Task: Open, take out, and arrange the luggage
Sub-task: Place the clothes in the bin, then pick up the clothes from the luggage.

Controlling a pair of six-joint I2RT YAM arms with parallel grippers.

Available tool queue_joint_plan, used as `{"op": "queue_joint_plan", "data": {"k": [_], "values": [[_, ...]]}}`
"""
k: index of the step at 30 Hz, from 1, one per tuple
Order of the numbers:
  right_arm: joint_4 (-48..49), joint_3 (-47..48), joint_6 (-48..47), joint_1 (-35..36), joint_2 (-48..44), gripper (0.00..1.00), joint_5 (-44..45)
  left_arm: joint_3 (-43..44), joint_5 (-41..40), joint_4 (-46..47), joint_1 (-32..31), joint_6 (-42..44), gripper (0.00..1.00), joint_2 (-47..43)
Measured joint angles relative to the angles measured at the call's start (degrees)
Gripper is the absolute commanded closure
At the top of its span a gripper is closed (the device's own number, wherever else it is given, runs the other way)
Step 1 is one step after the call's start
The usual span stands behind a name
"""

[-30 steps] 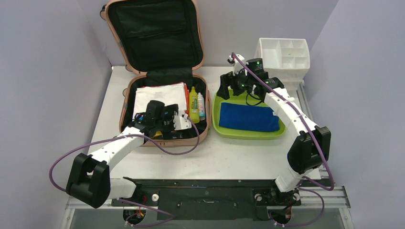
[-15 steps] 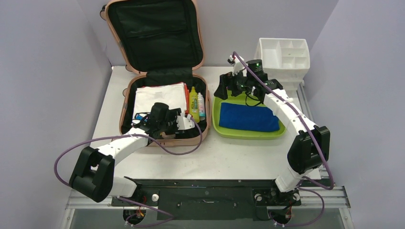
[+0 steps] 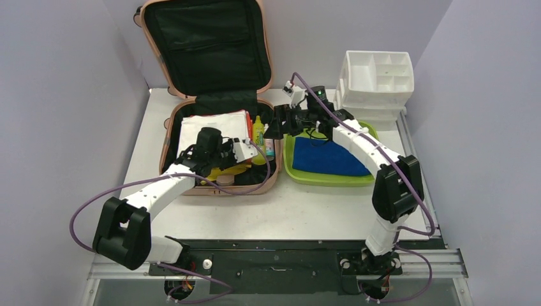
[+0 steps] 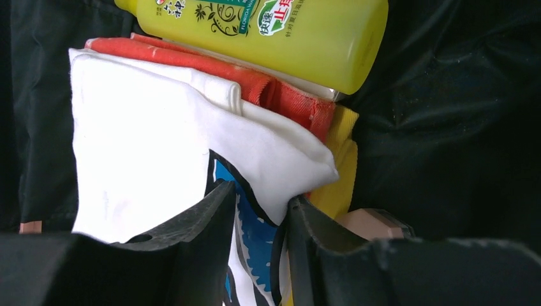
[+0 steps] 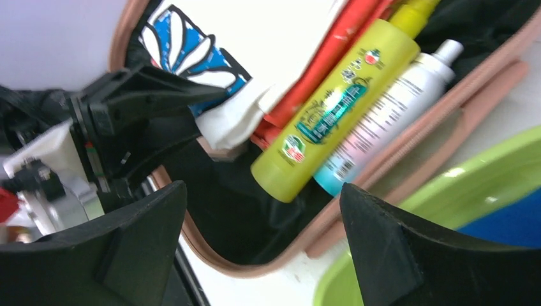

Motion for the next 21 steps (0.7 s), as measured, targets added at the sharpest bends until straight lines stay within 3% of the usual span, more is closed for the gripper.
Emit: {"op": "queue_joint_plan", "data": {"k": [5,8,21], "values": [[8.0,0.2,13.0,0.5,4.7,0.16,-3.1,0.7,0.8,-1.3,0.4,-1.4,0.93,0.0],[12.3,1.0,20.4,0.5,8.2,0.18,-4.3,1.1,1.5,-2.1,1.0,-1.9,1.00,0.0],[22.5,5.9,41.4,2.9,17.1,0.19,-5.1,3.5,6.7,-3.8,5.1,-6.5,1.00,-1.2]]}}
